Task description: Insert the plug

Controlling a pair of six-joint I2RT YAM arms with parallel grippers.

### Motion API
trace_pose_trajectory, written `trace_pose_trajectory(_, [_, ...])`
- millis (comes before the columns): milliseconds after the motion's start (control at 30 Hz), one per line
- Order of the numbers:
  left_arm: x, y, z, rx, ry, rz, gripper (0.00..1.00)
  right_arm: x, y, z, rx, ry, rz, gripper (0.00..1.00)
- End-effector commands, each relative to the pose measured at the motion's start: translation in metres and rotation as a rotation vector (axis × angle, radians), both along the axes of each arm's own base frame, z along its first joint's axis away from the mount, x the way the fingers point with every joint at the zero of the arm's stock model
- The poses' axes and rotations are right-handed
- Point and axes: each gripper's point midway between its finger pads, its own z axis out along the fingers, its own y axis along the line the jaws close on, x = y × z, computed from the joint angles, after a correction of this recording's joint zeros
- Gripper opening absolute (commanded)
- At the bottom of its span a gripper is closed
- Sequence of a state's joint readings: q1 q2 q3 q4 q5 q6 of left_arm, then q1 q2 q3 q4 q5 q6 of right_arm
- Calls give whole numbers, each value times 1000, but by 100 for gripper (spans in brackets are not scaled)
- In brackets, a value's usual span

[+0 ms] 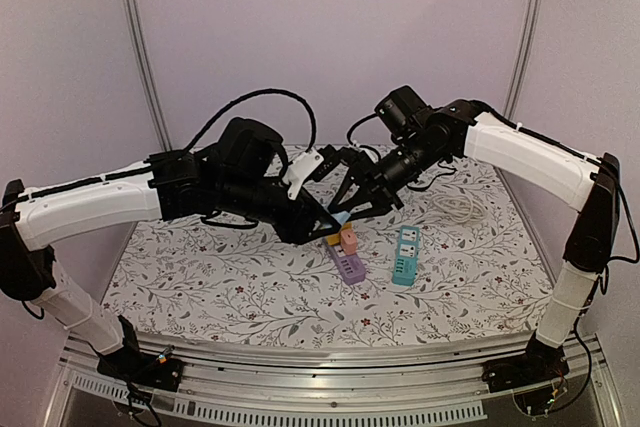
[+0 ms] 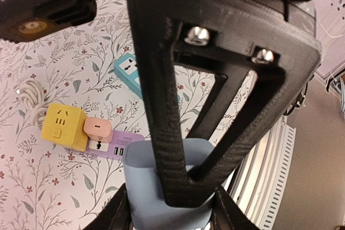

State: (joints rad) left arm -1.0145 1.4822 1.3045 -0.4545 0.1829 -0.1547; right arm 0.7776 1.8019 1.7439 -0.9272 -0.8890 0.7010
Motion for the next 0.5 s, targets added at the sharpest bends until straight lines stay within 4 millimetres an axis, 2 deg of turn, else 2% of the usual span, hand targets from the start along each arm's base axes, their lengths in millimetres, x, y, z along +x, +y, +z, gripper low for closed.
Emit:
trace_pose_trajectory(0, [-2,-10,9,-27,-8,-21,23,-1,2,-12,-26,23,1,18])
trace_pose_trajectory(133, [-2,-9,7,-24,-3,-17,30,0,2,-12,-27,18,-3,7])
trace_pose_trajectory(367, [-3,-2,13,-32,-33,-11,61,5,1,-14,-50,0,-31,0])
trace_pose_trajectory(400, [-2,0,15,-36,-43,-1,68,7,1,-14,-55,-7,-39,0])
trace_pose_trajectory(467, [-2,5,17,-36,-60,5,97,10,1,-13,-63,-22,-56,0])
